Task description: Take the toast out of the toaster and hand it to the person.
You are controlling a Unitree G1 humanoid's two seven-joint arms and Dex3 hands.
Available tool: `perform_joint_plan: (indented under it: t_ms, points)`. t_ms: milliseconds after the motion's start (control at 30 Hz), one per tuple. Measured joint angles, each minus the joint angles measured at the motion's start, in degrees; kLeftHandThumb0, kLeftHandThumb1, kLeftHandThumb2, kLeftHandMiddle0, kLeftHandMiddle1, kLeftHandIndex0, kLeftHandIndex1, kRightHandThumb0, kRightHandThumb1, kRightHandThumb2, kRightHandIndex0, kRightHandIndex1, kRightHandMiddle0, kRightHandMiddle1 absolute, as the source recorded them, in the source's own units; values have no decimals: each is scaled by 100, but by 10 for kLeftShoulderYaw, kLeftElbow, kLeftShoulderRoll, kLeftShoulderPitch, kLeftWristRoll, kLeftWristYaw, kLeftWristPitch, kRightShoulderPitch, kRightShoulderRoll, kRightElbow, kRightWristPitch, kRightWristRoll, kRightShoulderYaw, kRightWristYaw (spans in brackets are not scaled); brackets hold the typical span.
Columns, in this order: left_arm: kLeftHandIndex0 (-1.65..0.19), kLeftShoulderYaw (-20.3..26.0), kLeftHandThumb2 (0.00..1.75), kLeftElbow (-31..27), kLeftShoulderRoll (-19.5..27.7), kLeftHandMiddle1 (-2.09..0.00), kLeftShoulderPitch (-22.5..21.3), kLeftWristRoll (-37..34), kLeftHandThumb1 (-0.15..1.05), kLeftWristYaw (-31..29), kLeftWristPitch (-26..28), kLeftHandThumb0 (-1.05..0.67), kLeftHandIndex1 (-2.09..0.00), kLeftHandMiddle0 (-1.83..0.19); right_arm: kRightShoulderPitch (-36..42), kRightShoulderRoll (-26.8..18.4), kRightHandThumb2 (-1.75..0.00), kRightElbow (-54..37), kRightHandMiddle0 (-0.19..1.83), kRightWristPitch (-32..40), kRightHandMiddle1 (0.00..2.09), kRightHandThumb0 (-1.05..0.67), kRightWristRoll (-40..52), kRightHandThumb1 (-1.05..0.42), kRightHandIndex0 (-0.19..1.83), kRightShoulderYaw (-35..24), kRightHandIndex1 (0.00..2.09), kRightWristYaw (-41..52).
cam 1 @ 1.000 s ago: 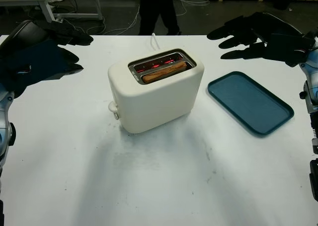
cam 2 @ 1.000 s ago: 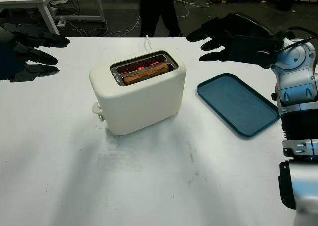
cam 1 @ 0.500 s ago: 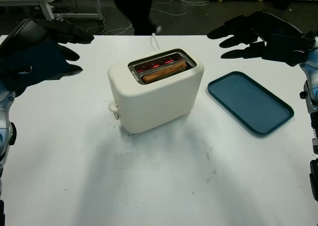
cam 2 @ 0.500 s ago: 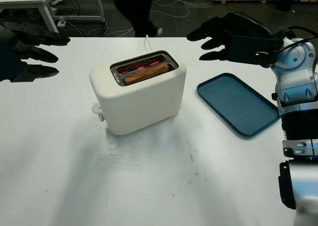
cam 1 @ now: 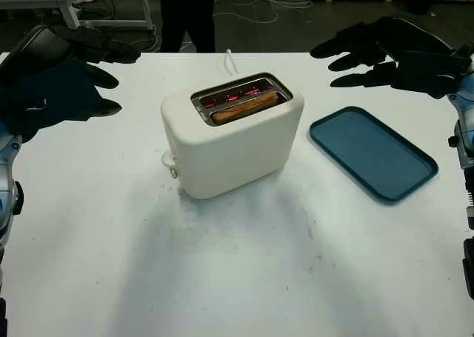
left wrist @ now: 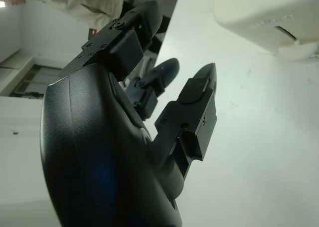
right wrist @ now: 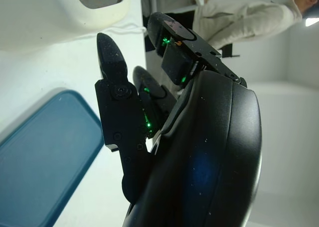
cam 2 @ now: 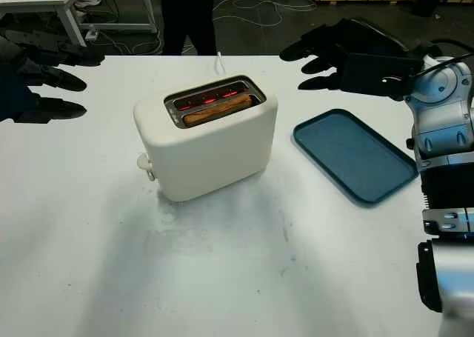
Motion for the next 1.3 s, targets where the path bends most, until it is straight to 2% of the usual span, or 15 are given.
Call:
perform_joint_plan:
  t_ms: [667,1300]
  points:
    - [-75,0,0,-3,0,-50,0,-1,75,-2,5,25,-3,-66,1,0,-3,-3,75,4,0,-32,4,-92,83,0,2,1]
    - [-75,0,0,0,0,-51,0,-2,76,-10,-1,26,-3,-66,1,0,-2,11,76,-5,0,-29,7,-92,84,0,2,1]
